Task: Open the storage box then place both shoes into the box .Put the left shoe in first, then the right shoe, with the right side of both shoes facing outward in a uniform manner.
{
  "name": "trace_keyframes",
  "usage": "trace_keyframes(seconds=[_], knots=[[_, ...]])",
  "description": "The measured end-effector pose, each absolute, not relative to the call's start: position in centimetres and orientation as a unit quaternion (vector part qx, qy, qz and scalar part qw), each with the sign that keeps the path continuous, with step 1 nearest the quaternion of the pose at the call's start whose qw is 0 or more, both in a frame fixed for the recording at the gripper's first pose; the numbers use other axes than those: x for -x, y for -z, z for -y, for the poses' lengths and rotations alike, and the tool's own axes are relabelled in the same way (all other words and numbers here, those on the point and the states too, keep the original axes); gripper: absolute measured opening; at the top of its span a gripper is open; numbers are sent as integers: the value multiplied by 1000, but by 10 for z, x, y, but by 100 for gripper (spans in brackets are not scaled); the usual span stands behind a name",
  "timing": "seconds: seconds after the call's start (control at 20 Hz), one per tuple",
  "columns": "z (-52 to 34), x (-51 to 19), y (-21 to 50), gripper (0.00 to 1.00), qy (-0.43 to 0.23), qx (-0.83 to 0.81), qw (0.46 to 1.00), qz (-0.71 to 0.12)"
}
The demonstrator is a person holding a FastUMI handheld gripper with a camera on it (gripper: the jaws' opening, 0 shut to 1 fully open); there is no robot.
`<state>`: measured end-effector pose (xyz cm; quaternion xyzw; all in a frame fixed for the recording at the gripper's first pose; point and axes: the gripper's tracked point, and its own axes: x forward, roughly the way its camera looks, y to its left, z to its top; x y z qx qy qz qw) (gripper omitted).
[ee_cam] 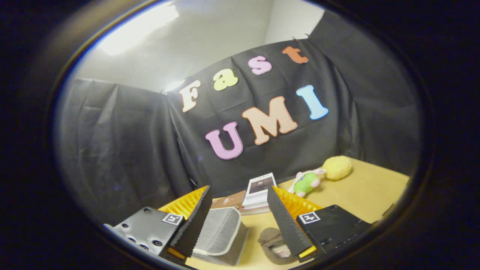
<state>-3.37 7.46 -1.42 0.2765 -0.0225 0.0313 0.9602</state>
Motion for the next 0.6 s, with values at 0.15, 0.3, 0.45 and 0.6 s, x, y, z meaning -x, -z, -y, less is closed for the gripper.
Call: trace_keyframes(seconds=[0.15, 0.3, 0.45, 0.6], knots=[[-83, 35, 36, 100, -14, -363, 932, 10], [-84, 34, 51, 100, 6, -486, 874, 16], [-85, 45, 80, 99, 44, -583, 811, 19], [-98, 47, 102, 99, 78, -651, 755, 18]])
